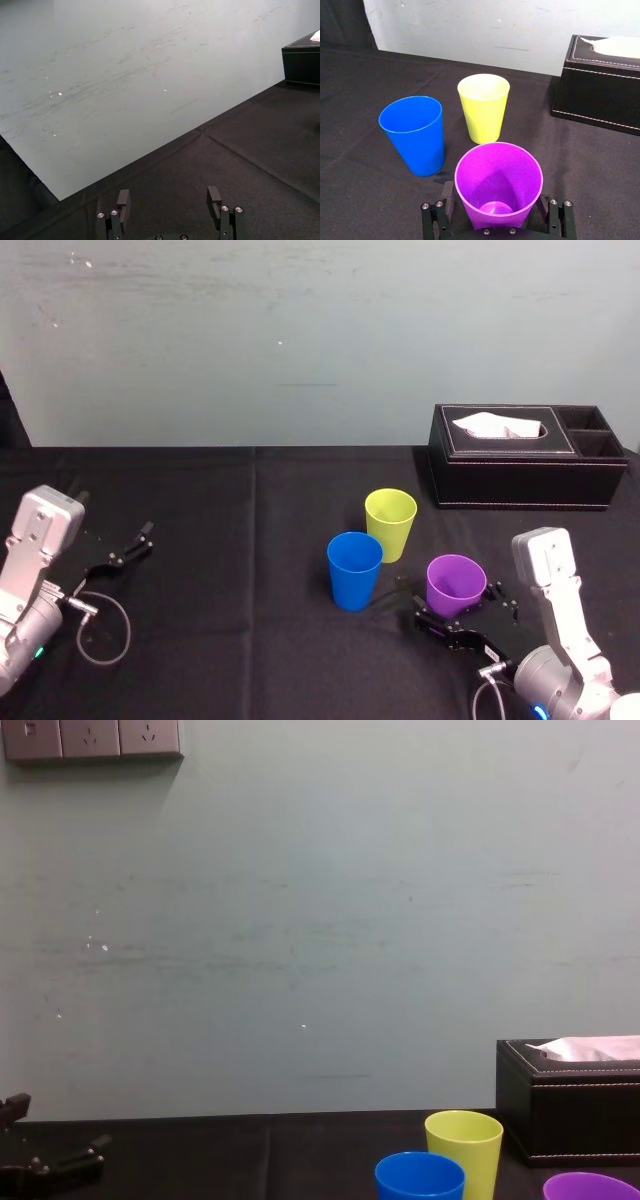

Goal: Stack the three plastic cups sequentially using one hand.

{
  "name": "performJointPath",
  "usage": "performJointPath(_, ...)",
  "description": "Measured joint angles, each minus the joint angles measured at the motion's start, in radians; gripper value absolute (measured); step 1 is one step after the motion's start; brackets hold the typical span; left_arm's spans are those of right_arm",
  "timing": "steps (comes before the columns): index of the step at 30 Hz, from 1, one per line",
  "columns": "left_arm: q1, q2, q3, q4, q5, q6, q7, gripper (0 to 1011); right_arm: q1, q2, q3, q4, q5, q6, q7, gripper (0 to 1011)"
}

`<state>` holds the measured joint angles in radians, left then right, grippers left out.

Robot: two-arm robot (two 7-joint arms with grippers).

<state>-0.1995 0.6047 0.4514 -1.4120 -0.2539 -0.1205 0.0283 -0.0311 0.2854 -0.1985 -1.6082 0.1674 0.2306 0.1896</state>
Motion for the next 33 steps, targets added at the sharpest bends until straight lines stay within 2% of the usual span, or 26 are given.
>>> performJointPath(9,0.0,0.0,0.0,0.0,0.0,0.0,0.0,1000,-0.001,0.001,-0.001,-0.002,0.001,-0.001,-0.001,997)
performJointPath(14,0.0,0.0,0.0,0.0,0.0,0.0,0.0,1000,-0.001,0.002,-0.001,-0.003,0.001,-0.002,-0.002,908)
performJointPath(17,0.0,0.0,0.0,0.0,0.0,0.0,0.0,1000,-0.002,0.002,-0.002,-0.003,0.001,-0.002,-0.003,788)
performJointPath(21,0.0,0.0,0.0,0.0,0.0,0.0,0.0,1000,-0.002,0.002,-0.002,-0.004,0.001,-0.003,-0.004,736)
performJointPath(33,0.0,0.0,0.0,0.0,0.0,0.0,0.0,1000,-0.002,0.003,-0.002,-0.005,0.002,-0.003,-0.004,716)
